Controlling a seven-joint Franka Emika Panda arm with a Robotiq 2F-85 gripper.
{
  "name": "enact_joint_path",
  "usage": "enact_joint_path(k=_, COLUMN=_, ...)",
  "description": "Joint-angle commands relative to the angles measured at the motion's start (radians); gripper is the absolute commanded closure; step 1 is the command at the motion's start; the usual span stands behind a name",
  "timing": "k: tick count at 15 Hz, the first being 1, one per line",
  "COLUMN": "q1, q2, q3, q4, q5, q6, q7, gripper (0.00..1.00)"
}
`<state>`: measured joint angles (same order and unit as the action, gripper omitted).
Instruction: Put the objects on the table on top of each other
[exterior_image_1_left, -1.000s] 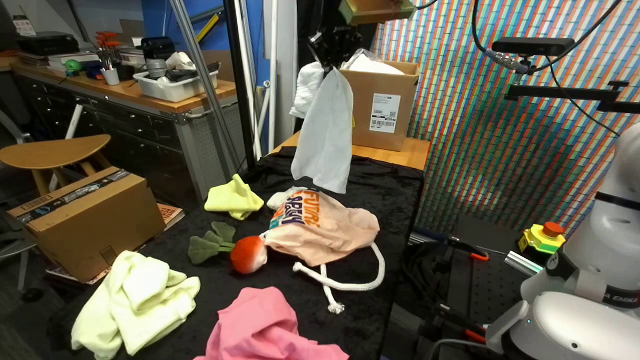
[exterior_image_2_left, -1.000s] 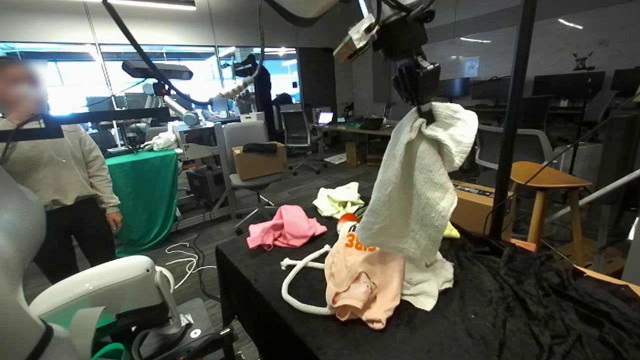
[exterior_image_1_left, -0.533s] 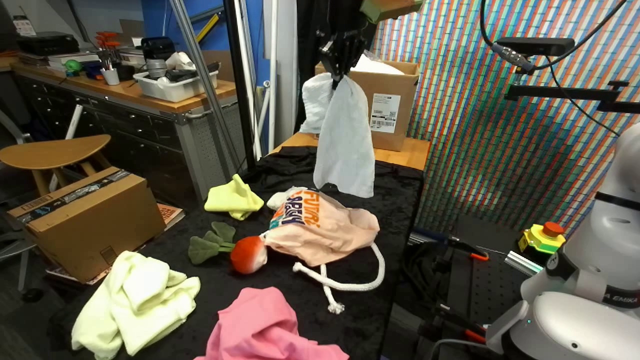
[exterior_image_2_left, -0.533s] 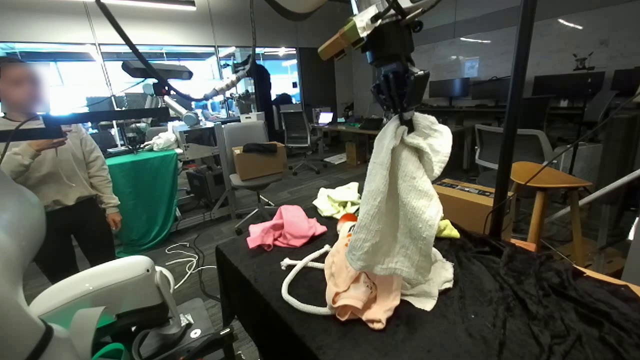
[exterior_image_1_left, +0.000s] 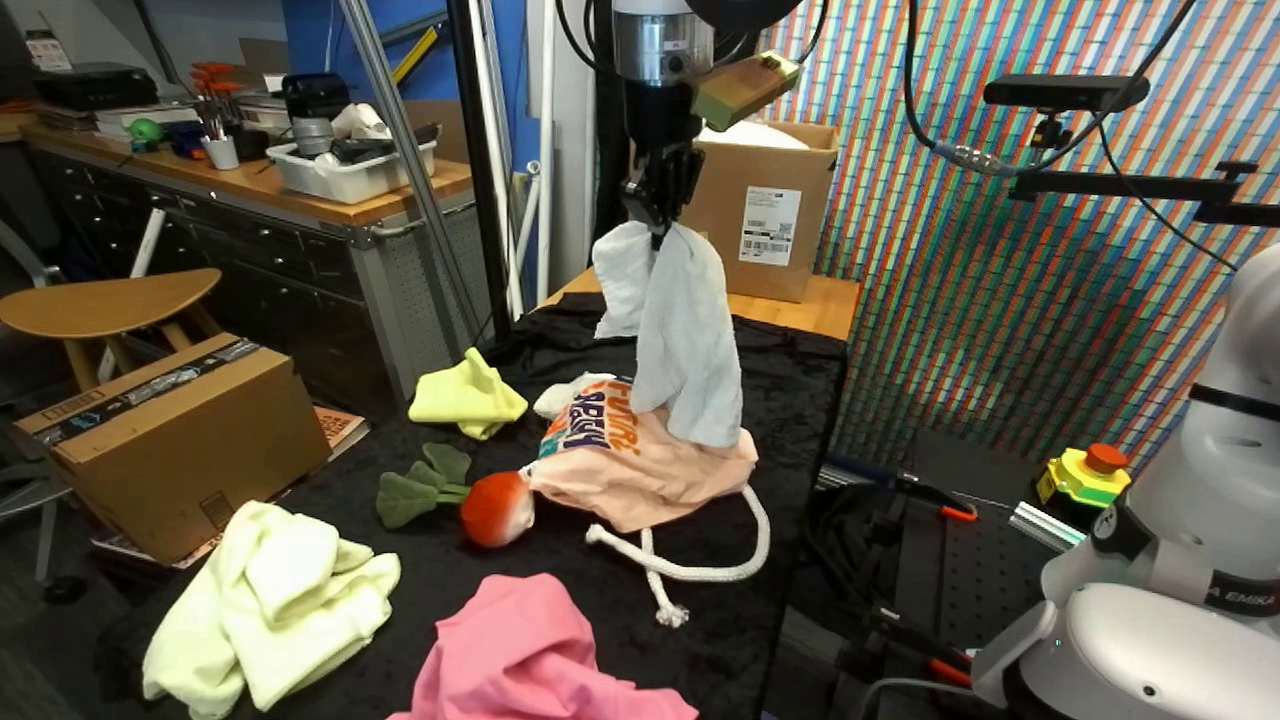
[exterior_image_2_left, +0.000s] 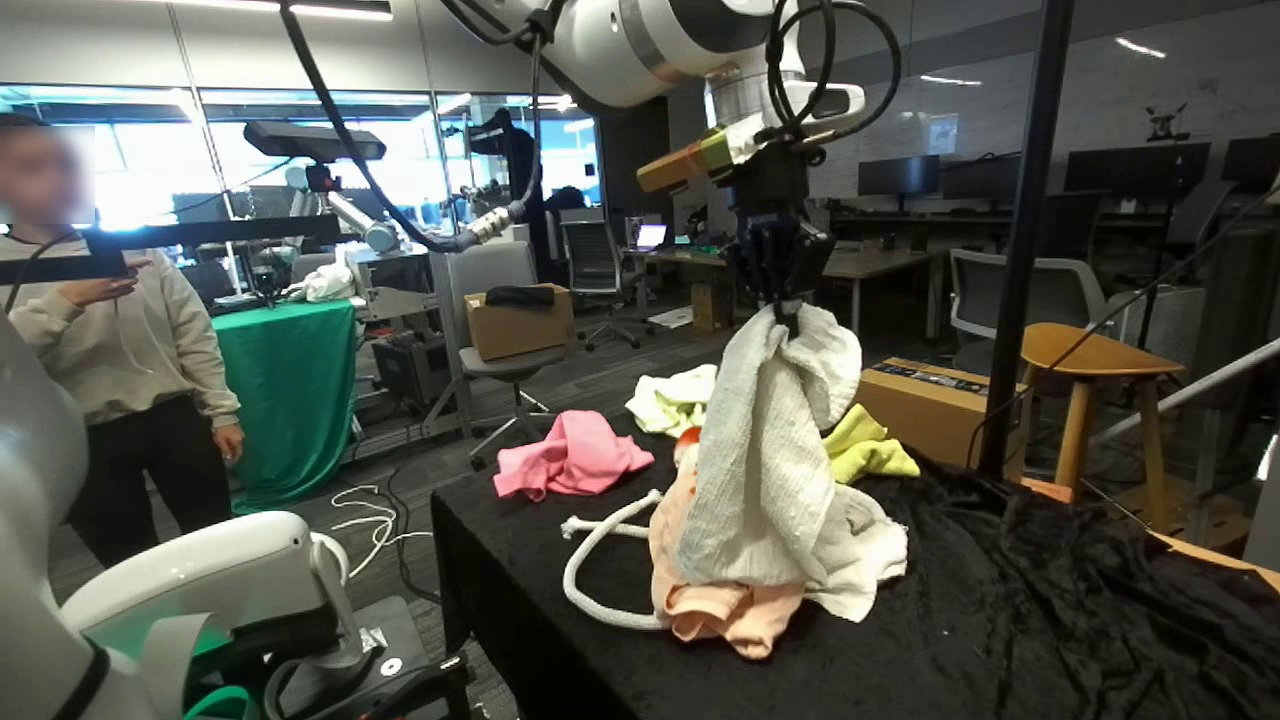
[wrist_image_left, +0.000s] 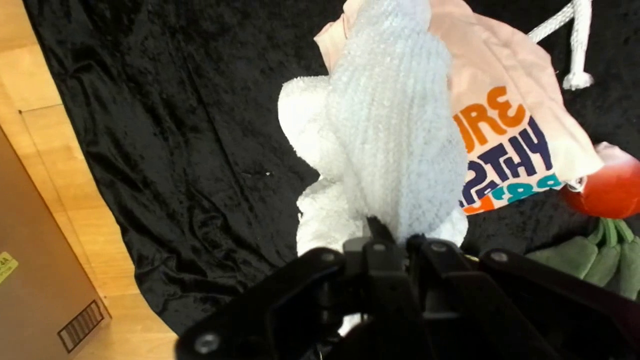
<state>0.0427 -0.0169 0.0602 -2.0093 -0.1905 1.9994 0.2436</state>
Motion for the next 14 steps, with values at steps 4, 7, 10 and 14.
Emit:
enact_joint_path(k=4, q1=0.007, q2=0.029, q3=-0.002, q4=0.051, q5=0.006, q6=-0.045, q7=-0.038, gripper=0.38)
enact_joint_path(k=7, q1=0.007, q2=0.049, q3=-0.002, q4=0.077, q5=0.011, q6=-0.060, q7=-0.042, gripper=0.14)
enact_joint_path(k=10, q1=0.015, q2=0.081, q3=0.004, q4=0.131, q5=0.004, q6=-0.085, q7=-0.052, gripper=0.00)
enact_joint_path(k=14, q1=0.049, q2=0.168, q3=0.025, q4=0.278, q5=-0.009, q6=-0.145, q7=-0.087, gripper=0.00)
